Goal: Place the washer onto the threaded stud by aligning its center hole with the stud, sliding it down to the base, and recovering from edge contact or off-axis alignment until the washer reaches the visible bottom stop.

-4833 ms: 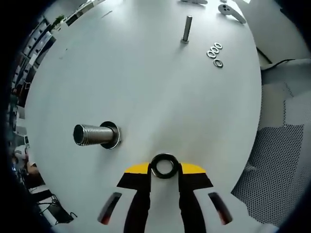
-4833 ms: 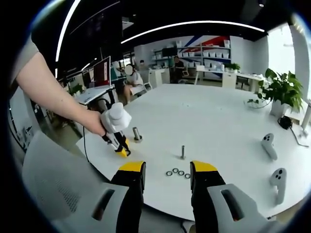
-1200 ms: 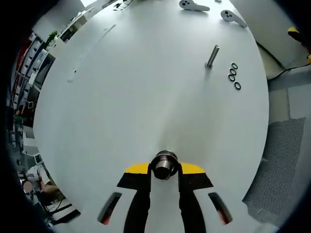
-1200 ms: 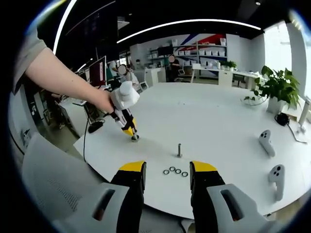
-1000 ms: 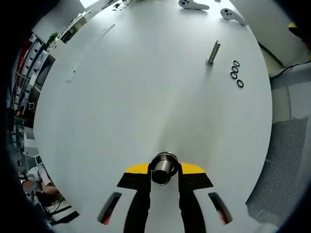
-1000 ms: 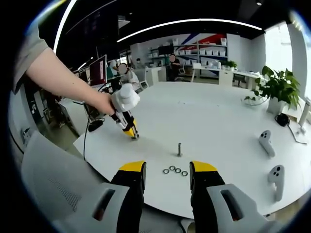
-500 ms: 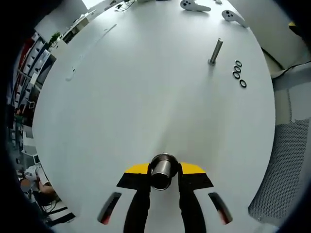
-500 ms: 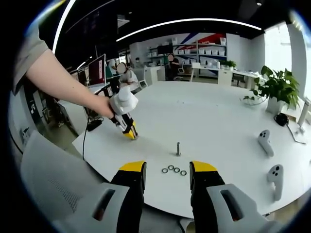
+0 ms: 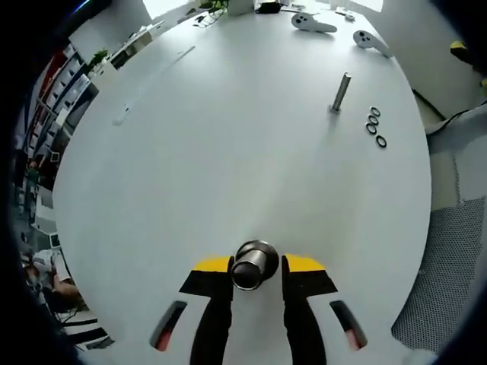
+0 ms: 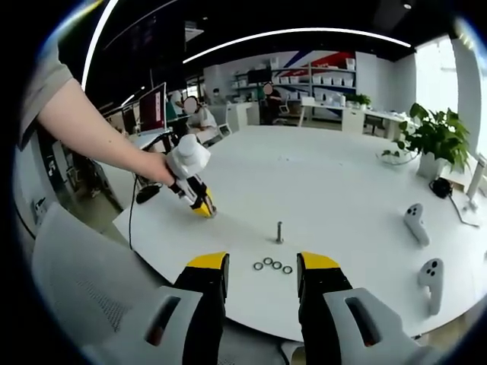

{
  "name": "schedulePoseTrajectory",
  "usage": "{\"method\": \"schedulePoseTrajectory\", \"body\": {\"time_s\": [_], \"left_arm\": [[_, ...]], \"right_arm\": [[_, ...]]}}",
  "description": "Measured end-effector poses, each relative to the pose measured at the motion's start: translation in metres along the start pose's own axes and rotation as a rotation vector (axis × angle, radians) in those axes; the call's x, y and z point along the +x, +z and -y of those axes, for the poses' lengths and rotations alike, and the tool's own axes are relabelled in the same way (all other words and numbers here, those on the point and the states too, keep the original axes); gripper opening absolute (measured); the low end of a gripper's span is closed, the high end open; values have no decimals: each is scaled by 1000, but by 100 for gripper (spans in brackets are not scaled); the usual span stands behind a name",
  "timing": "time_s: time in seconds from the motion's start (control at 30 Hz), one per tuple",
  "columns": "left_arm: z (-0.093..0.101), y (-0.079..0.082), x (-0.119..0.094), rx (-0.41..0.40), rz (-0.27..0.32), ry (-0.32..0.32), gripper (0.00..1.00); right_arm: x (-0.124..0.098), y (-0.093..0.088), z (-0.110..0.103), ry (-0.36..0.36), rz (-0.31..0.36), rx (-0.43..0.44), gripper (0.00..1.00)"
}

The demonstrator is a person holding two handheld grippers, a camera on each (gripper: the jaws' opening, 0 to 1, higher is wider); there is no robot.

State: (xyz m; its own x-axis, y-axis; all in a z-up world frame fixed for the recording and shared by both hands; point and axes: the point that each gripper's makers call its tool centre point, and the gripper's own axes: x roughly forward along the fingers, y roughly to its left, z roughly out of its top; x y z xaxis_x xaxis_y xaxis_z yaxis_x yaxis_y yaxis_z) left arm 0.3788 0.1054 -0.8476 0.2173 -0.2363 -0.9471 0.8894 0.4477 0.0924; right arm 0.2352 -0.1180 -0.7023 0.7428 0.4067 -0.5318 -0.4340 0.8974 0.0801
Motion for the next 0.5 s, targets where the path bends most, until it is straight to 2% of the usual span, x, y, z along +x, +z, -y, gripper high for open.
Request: {"method": "schedulePoseTrajectory", "body": {"time_s": [0.17, 0.3, 0.5], "left_arm": [[-3, 5, -11, -30, 47, 23, 23], [-2, 1, -19, -79, 68, 24, 26], [-2, 8, -39, -134, 151, 38, 26]], "right_arm": [[0, 0, 0, 1, -2, -2, 38], [1, -1, -2, 9, -9, -8, 38], [1, -3, -3, 16, -15, -15, 38]]}}
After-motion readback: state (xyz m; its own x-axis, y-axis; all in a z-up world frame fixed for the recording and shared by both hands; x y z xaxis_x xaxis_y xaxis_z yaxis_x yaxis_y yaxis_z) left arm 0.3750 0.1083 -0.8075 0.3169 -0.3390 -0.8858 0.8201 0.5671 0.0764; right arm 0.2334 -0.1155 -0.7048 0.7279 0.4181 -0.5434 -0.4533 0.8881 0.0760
